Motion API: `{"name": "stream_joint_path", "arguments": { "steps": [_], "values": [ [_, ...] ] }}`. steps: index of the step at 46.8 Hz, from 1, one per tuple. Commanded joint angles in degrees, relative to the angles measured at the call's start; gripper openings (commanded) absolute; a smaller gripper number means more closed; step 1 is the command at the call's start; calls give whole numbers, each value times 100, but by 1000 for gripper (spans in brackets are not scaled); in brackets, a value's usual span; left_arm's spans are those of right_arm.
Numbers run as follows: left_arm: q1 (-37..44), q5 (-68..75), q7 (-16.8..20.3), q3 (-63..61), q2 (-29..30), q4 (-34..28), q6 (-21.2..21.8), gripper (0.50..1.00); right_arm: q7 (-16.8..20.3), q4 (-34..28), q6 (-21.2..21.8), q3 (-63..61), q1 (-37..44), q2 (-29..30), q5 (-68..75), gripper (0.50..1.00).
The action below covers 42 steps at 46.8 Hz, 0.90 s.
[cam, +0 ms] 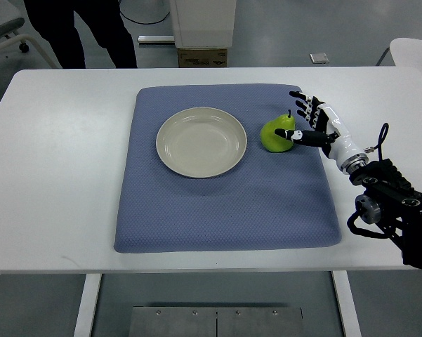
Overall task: Place pear on plate with right hand
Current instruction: 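Reach the right hand toward the green pear and close fingers around it, then lift the green pear with the right hand and carry it over the plate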
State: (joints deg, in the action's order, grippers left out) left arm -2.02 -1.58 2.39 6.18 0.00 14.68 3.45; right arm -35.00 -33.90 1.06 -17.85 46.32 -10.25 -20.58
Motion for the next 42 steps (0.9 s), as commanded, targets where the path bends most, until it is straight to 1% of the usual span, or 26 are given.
{"name": "stream_joint_path", "arguments": {
  "steps": [1, 28, 42],
  "values": [
    [0, 0, 7, 6, 0, 0, -2, 1000, 0, 6, -1, 1, 17, 49, -139, 998],
    [0, 0, -2, -3, 0, 0, -2, 1000, 0, 50, -9, 167, 52, 304, -377, 993],
    [0, 0, -2, 6, 0, 0, -2, 1000, 0, 120, -97, 211, 35, 383, -377, 991]
  ]
}}
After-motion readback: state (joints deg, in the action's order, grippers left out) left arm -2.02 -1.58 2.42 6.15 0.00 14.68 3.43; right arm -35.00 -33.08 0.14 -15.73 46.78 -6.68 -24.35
